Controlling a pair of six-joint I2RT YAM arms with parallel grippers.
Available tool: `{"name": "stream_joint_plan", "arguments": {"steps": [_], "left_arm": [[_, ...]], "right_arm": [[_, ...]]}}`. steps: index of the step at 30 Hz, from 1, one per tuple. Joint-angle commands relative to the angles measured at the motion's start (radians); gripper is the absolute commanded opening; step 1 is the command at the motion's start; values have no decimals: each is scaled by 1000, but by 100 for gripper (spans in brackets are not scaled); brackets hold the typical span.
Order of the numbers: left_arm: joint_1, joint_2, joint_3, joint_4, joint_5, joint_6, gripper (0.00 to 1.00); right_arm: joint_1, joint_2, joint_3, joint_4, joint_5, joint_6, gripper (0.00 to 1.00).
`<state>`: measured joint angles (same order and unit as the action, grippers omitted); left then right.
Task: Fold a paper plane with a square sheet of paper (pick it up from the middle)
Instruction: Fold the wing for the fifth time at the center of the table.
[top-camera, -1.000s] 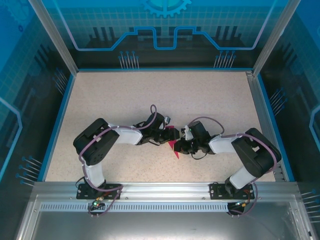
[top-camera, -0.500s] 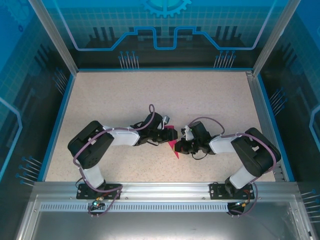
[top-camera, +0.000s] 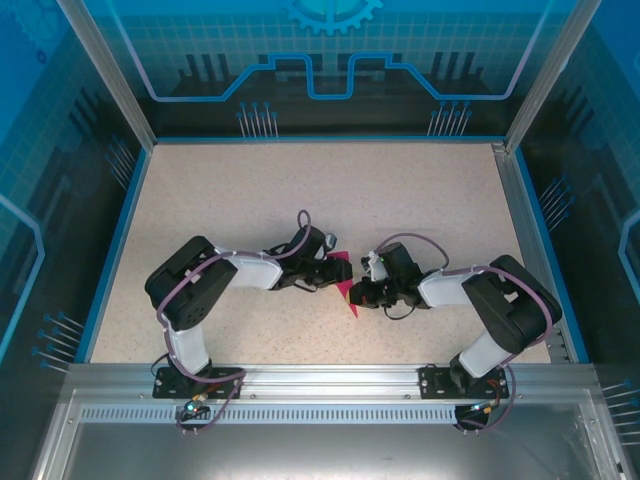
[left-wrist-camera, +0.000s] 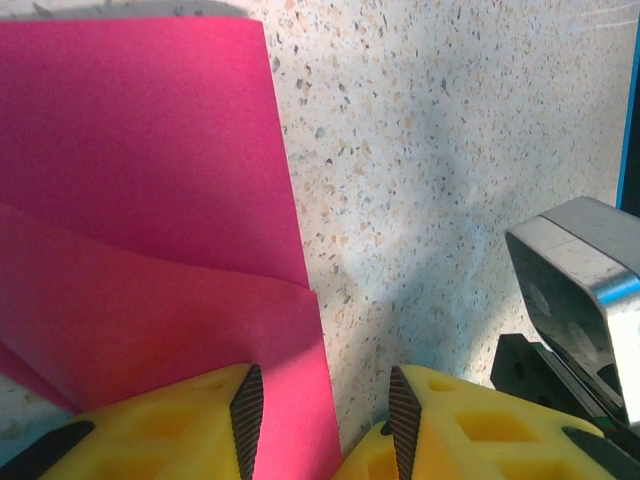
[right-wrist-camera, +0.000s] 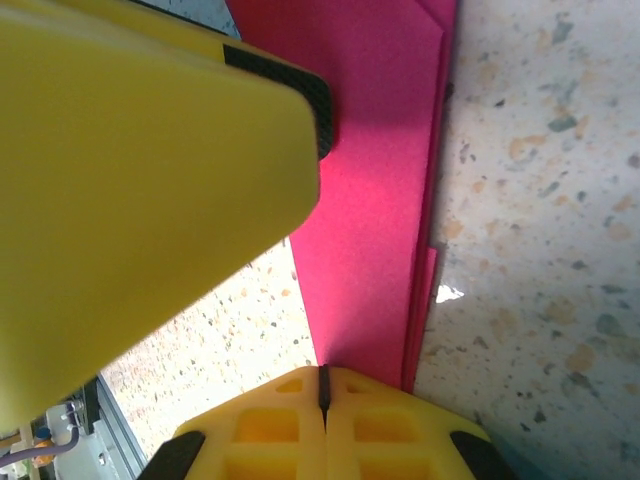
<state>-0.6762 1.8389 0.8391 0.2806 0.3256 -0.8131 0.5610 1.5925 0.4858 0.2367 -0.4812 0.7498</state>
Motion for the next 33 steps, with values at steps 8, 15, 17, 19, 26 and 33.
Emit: {"name": "stream_joint_plan", "arguments": {"steps": [8, 15, 17, 19, 26, 33], "left_arm": [[88, 52, 56, -113, -76, 75, 46], [122, 72, 86, -134, -72, 98, 46], [131, 75, 87, -135, -68, 101, 46], [143, 79, 92, -136, -65, 109, 46], [181, 94, 119, -155, -45, 135, 46], [209, 61, 211, -266, -42, 204, 48]], "right_arm": [[-7, 105, -53, -203, 93, -81, 0], [-7, 104, -64, -191, 87, -80, 0], [-10, 100, -65, -192, 86, -81, 0], [-12, 98, -65, -191, 84, -81, 0], [-19, 93, -69, -184, 66, -85, 0], [-22, 101, -56, -171, 46, -84, 0]]}}
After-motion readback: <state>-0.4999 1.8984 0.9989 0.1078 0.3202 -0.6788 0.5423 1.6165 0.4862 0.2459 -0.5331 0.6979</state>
